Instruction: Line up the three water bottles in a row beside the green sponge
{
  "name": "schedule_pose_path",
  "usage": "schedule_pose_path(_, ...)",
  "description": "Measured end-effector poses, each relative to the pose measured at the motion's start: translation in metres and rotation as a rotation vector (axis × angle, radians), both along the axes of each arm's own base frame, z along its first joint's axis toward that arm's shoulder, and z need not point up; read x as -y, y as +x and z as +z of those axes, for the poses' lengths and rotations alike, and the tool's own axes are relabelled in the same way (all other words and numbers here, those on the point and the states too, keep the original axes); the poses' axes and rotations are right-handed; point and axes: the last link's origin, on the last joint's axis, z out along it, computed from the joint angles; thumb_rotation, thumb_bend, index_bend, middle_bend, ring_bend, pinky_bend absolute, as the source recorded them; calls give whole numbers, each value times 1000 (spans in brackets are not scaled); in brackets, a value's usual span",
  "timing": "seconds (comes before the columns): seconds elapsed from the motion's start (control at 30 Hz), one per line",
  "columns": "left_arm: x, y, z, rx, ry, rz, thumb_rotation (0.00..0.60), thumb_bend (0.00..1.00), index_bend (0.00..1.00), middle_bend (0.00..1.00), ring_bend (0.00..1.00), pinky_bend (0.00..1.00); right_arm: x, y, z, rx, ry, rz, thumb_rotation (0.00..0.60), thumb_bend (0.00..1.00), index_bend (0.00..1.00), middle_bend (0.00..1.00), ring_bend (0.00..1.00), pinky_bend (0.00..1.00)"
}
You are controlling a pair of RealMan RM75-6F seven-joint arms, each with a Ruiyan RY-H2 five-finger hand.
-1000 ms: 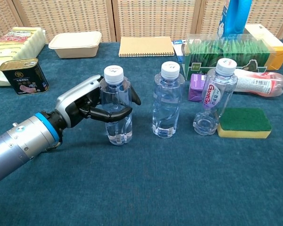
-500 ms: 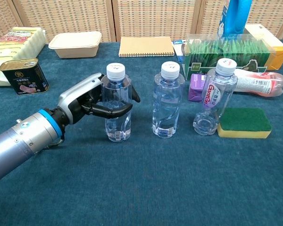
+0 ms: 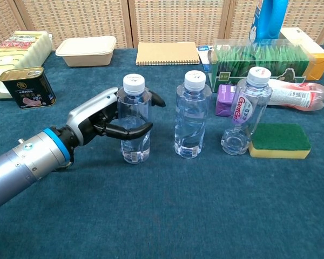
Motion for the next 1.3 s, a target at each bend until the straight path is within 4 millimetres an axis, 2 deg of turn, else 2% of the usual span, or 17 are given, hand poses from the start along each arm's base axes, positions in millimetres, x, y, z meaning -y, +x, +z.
schedule_pose_path(0.1, -1, 0, 1, -6, 21, 2, 600, 293, 10, 43, 2, 95, 0, 0, 0, 2, 1, 0, 600, 0, 85, 1, 0, 0)
schedule_pose_path(0.47, 1, -3, 8, 11, 46, 1, 600, 184, 0, 0, 0, 74, -1, 0, 1, 1, 3, 1, 600, 0, 85, 1, 0, 0)
schedule_pose_path(0.57, 1, -7, 17, 24, 68, 7, 600, 160, 0, 0, 0, 36, -1, 1, 1, 1, 4, 4, 600, 0, 85, 1, 0, 0)
schedule_pose_path(0.77, 3, -18, 39, 44, 105, 18, 600, 143, 0, 0, 0, 32, -2, 2, 0, -4, 8, 9, 600, 0, 85, 1, 0, 0)
schedule_pose_path(0.87, 3, -24, 56, 56, 135, 14, 600, 142, 0, 0, 0, 32, -3, 3, -1, -11, 11, 15, 600, 0, 85, 1, 0, 0)
schedule_pose_path(0.97, 3, -33, 82, 56, 183, 7, 600, 143, 0, 0, 0, 32, -4, 5, -3, -17, 14, 19, 600, 0, 85, 1, 0, 0)
schedule_pose_path(1.17, 4, -55, 143, -24, 282, 2, 600, 149, 0, 0, 0, 32, -7, 8, -3, -20, 12, 27, 600, 0, 85, 1, 0, 0)
schedule_pose_path(1.3, 11, -72, 190, -172, 342, 9, 600, 158, 0, 0, 0, 32, -8, 9, -3, -26, 7, 31, 600, 0, 85, 1, 0, 0)
